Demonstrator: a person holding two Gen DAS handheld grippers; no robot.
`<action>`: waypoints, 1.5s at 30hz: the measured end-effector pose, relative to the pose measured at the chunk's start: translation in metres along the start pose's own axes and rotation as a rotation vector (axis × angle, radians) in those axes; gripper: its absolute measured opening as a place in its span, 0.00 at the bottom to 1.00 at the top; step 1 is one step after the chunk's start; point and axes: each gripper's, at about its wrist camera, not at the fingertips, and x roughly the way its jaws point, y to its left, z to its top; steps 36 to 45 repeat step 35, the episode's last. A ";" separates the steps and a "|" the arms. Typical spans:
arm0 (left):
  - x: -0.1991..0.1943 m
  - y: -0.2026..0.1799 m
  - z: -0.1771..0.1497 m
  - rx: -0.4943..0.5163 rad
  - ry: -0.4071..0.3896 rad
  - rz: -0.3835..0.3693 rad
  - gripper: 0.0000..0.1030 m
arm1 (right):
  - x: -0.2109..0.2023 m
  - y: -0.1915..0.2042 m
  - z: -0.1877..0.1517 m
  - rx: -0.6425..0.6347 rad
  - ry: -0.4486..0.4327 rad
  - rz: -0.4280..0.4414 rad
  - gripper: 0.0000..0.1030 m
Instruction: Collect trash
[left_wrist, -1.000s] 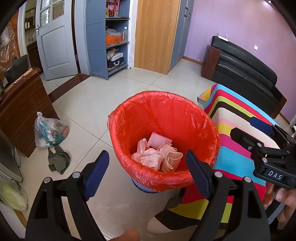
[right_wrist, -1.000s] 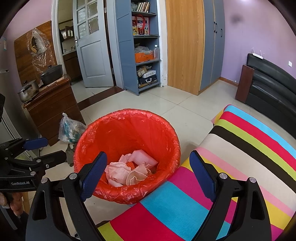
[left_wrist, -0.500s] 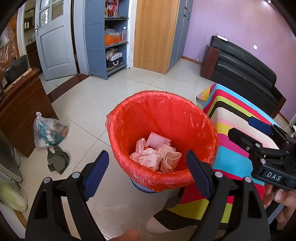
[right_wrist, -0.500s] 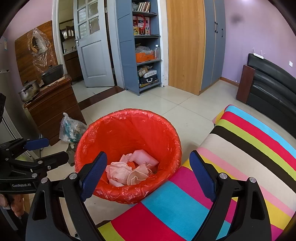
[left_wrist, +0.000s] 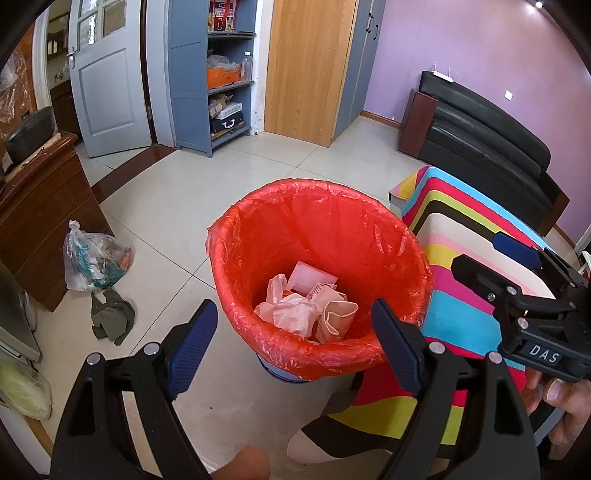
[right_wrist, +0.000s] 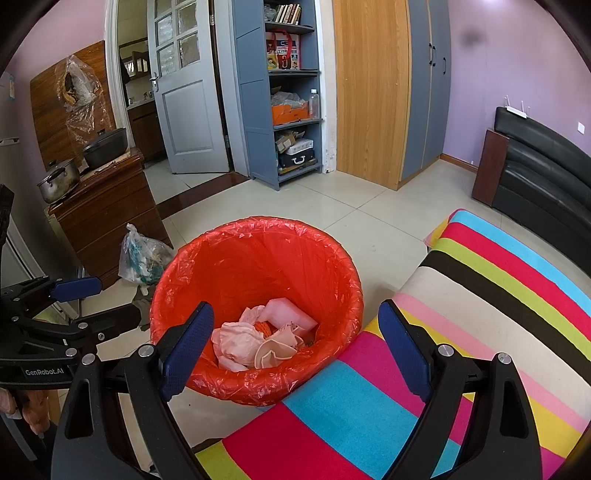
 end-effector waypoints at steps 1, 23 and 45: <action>0.000 0.000 0.000 0.001 0.000 0.000 0.80 | 0.000 0.000 0.000 0.000 0.000 0.000 0.82; 0.002 -0.001 -0.003 0.006 0.006 0.021 0.80 | 0.000 0.000 0.000 0.000 0.001 0.000 0.82; 0.004 -0.004 -0.002 0.013 0.011 0.010 0.80 | 0.000 0.000 -0.001 -0.002 0.000 0.002 0.82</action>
